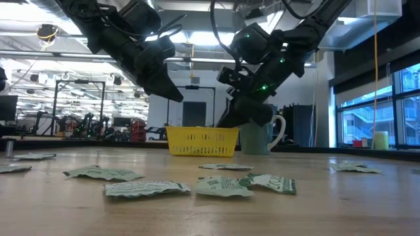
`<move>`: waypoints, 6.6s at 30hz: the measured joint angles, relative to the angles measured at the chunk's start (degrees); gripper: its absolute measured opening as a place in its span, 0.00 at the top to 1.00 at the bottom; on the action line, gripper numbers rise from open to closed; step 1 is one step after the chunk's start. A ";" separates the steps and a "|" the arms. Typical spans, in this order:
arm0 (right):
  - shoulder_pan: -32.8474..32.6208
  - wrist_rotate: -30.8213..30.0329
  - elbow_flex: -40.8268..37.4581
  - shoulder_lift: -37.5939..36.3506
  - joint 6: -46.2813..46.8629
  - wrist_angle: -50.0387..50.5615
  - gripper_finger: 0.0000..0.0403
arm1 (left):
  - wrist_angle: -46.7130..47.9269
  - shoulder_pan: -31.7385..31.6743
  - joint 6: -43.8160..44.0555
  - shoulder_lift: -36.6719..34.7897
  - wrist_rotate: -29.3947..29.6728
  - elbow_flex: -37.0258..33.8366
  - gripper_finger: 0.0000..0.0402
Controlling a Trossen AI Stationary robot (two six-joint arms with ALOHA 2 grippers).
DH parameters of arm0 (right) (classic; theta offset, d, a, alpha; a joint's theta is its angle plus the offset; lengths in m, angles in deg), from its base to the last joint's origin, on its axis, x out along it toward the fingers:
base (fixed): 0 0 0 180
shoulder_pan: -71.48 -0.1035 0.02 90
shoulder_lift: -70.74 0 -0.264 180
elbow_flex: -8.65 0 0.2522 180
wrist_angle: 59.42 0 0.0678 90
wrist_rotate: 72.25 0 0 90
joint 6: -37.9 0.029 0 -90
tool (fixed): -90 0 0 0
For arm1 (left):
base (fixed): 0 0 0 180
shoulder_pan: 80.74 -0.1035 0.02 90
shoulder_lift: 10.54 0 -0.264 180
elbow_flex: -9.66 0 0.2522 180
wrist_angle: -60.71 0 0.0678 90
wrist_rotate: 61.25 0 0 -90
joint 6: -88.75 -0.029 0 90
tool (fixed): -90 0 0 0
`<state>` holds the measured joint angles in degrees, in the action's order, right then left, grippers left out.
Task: Pick and place Stevia / Truvia into bins
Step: Put the middle stevia tea packet into the yellow bin, then put the middle truvia tea packet into the yellow bin
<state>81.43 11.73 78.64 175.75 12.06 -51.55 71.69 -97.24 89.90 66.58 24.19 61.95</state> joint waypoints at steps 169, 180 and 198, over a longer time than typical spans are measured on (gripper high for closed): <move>-5.29 -8.74 -24.65 -38.05 13.40 -3.76 0.81 | 32.19 14.90 15.89 -0.44 0.49 0.02 0.73; -5.29 -8.76 -24.65 -38.05 13.40 -3.72 0.81 | 47.11 18.74 32.66 -0.44 -3.88 0.02 0.77; -5.29 -8.76 -24.65 -38.03 13.40 -3.41 0.81 | 47.17 27.82 38.82 0.37 3.43 0.02 0.78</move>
<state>76.14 2.97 53.99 137.72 25.46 -54.96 118.85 -69.42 128.72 66.95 27.63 61.97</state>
